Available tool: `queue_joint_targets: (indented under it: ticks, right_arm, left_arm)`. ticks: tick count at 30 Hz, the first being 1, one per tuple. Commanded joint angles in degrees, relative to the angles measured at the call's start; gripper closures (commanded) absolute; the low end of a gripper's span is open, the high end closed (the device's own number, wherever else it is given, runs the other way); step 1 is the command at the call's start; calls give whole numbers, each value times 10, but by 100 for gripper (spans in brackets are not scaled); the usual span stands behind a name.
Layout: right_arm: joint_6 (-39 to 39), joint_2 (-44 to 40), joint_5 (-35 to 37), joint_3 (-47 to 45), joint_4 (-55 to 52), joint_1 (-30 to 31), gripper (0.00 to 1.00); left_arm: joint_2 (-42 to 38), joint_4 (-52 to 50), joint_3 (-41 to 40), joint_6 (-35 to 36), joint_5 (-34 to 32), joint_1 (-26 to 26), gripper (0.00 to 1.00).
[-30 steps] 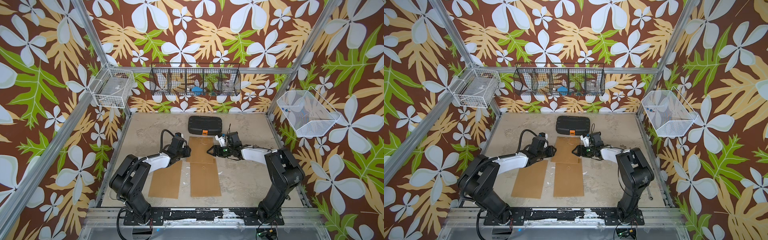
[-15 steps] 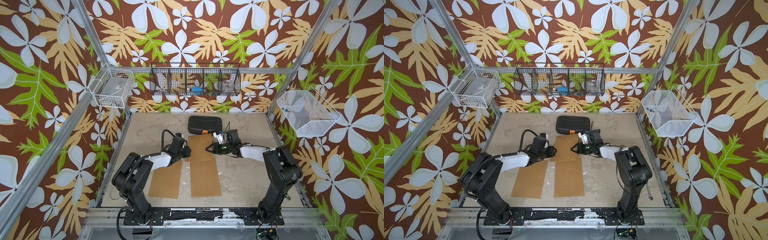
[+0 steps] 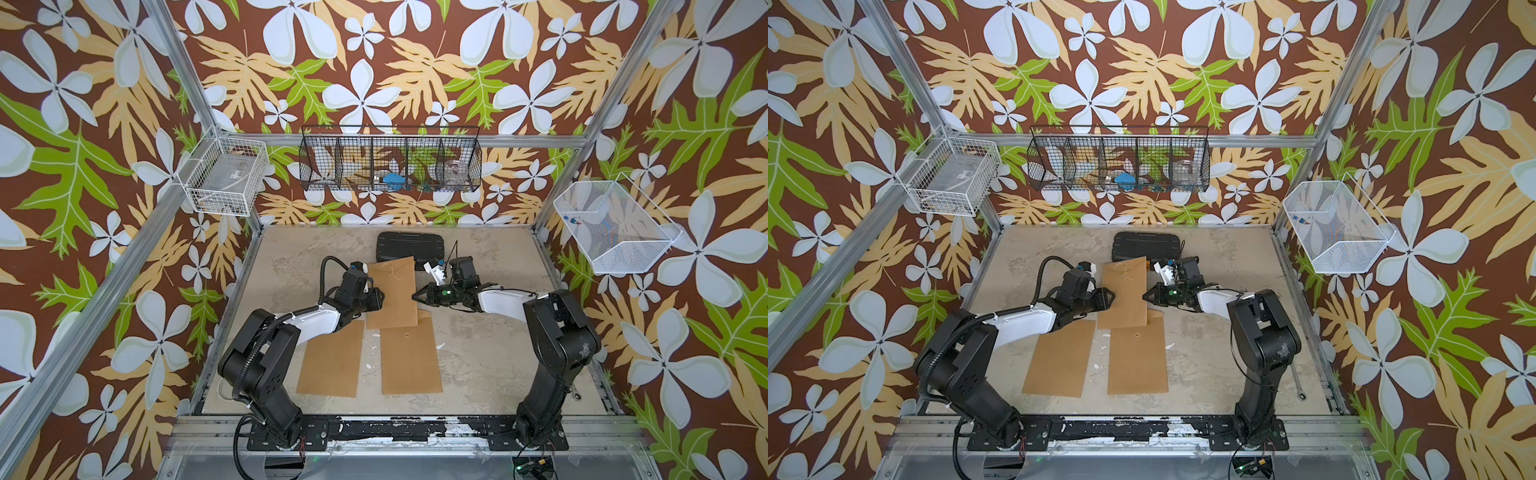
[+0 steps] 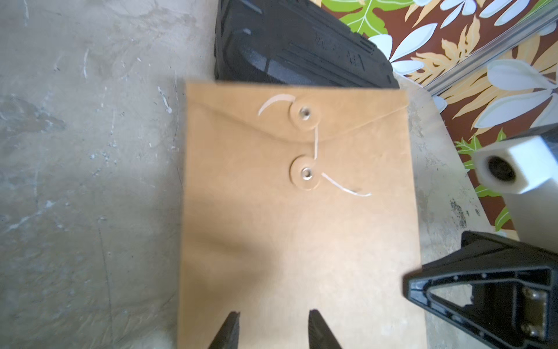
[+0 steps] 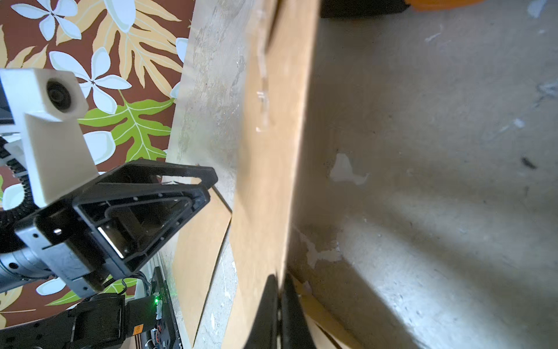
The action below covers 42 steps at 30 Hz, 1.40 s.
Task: Open the file bag
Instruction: Pick up the file bag from the center of the board.
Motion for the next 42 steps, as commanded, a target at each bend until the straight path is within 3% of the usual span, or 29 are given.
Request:
queue_joint_targets:
  ticks: [1, 5, 11, 16, 22, 26, 34, 42]
  right_arm:
    - [-8, -8, 0, 1, 5, 0, 100]
    - [-13, -21, -2, -1, -1, 0, 100]
    - [-18, -65, -15, -10, -13, 0, 100]
    - [-37, -129, -30, -12, -51, 0, 100]
    - [-56, -224, -57, -15, -103, 1, 100]
    - [-56, -281, -86, -18, -120, 0, 100]
    - [-55, -350, -125, -27, -135, 1, 100]
    - [-50, -373, -139, -38, -125, 1, 100]
  left_arm:
    - [-13, 8, 0, 2, 1, 6, 58]
    - [-40, 4, -6, -1, 2, 15, 53]
    - [-118, -31, 4, 4, 2, 42, 30]
    - [-184, -31, 3, 3, 80, 88, 18]
    - [-237, 117, -59, -58, 271, 145, 13]
    - [-249, 245, -105, -117, 342, 148, 12]
    - [-224, 449, -143, -244, 398, 147, 18]
    - [-207, 500, -130, -278, 408, 147, 22]
